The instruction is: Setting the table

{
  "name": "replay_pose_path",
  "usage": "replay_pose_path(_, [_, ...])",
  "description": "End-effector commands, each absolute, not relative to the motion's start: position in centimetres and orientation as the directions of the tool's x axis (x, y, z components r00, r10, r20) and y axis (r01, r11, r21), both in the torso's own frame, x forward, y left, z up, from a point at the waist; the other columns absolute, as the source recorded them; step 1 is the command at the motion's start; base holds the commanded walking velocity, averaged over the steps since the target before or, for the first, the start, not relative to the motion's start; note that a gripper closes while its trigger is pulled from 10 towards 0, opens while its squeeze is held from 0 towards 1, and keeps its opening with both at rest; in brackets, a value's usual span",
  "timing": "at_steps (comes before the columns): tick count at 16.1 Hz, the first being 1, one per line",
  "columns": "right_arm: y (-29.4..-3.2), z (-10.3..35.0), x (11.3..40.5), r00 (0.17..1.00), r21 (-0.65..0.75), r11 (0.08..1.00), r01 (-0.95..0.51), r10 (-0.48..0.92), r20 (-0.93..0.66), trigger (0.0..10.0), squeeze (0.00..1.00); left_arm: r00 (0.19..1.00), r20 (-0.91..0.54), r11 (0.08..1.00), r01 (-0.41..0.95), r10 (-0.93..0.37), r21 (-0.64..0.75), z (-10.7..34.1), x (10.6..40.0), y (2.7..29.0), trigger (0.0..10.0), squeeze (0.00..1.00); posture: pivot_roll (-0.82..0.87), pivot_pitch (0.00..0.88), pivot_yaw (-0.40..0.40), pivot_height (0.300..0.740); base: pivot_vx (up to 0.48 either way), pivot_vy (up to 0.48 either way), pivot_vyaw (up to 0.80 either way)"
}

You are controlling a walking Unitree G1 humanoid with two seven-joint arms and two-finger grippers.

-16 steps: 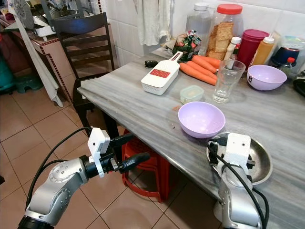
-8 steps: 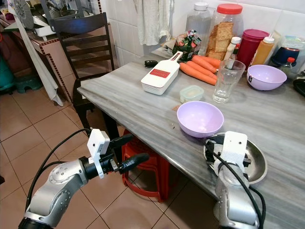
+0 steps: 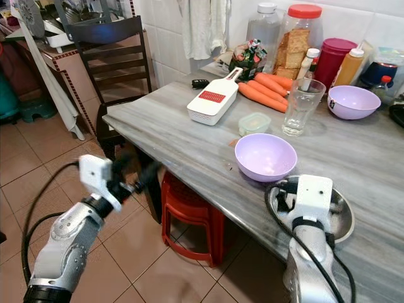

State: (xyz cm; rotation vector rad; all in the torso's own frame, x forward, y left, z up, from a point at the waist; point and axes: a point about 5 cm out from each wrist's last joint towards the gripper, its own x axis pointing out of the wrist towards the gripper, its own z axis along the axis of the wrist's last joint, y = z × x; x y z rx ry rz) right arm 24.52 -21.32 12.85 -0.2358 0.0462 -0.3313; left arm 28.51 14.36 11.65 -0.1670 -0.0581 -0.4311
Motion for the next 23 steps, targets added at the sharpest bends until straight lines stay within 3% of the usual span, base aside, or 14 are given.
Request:
replay_pose_path(1, [-20.7, 14.0, 24.3, 0.955, -0.264, 0.918, 0.296, -0.284, 0.086, 10.0, 0.58, 0.935, 0.068, 0.927, 0.354, -0.348, -0.121, 11.3, 28.5, 14.8, 10.0, 0.0, -0.08, 0.0, 0.018, 0.74, 0.0, 0.0, 0.0])
replay_pose_path(10, [-19.8, 14.3, 24.6, 0.964, -0.306, 0.918, 0.252, -0.213, 0.156, 10.0, 0.58, 0.982, 0.014, 0.981, 0.189, -0.188, -0.035, 10.8, 29.3, 15.0, 10.0, 0.0, -0.07, 0.0, 0.008, 0.74, 0.0, 0.0, 0.16])
replay_pose_path(13, [-19.7, 14.3, 24.7, 0.965, -0.304, 0.92, 0.248, -0.207, 0.161, 10.0, 0.58, 0.985, 0.014, 0.985, 0.173, -0.173, -0.023, 10.8, 29.6, 15.0, 10.0, 0.0, -0.08, 0.0, 0.006, 0.74, 0.0, 0.0, 0.0])
replay_pose_path(16, [-19.6, 14.3, 24.8, 0.966, -0.299, 0.924, 0.239, -0.194, 0.172, 10.0, 0.51, 0.988, 0.016, 0.988, 0.156, -0.155, -0.021, 10.9, 29.9, 15.1, 10.0, 0.0, -0.08, 0.0, 0.006, 0.74, 0.0, 0.0, 0.0])
replay_pose_path(23, [-19.4, 14.3, 24.9, 0.964, -0.312, 0.919, 0.24, -0.19, 0.184, 10.0, 0.52, 0.988, 0.011, 0.988, 0.155, -0.155, -0.007, 11.0, 30.3, 15.2, 10.0, 0.0, -0.07, 0.0, 0.016, 0.74, -0.187, 0.0, 0.2])
